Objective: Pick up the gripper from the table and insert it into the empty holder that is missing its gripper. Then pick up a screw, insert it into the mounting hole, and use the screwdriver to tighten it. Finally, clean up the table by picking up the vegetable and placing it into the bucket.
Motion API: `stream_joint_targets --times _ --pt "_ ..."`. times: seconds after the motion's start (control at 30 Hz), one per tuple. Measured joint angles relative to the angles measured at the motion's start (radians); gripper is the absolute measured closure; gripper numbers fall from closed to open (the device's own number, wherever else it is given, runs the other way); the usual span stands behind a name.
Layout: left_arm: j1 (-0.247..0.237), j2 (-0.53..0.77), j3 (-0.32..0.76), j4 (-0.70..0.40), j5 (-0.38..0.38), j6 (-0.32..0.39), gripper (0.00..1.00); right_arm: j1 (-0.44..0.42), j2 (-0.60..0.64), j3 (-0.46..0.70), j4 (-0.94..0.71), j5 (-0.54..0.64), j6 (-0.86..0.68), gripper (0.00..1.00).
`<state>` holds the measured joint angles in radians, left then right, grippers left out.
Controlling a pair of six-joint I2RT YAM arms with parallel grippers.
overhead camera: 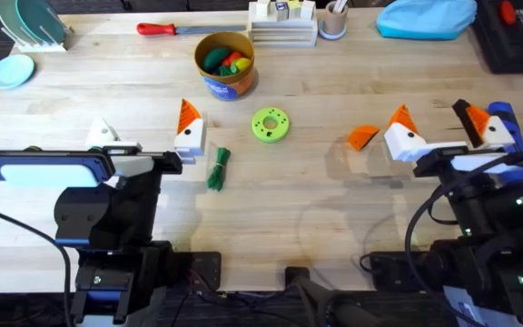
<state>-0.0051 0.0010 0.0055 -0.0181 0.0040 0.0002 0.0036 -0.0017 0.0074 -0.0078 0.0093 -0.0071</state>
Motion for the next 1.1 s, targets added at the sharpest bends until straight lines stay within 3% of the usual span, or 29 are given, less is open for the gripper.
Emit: stream_joint_targets --times 0.4,0.53,0.6,0.73,0.93,1.1 --pt "0.0 0.0 0.001 -0.005 0.003 0.0 0.008 0.0 0.0 0.002 -0.014 0.001 0.0 0.01" --pt "0.0 0.002 0.044 -0.119 0.031 -0.001 0.007 0.0 0.005 0.071 -0.158 -0.003 0.0 0.01" --pt "0.0 0.022 0.11 -0.179 0.039 -0.002 0.007 0.0 0.027 0.128 -0.259 -0.004 0.0 0.01" --pt "0.0 0.126 0.354 -0.365 0.053 -0.01 0.008 0.0 0.146 0.313 -0.442 -0.005 0.0 0.01" --pt "0.0 0.419 0.724 -0.705 0.077 -0.016 0.008 0.0 0.411 0.662 -0.714 -0.008 0.0 0.011" --pt "0.0 0.638 0.879 -0.757 0.155 -0.016 0.008 0.0 0.599 0.868 -0.831 -0.009 0.0 0.01"
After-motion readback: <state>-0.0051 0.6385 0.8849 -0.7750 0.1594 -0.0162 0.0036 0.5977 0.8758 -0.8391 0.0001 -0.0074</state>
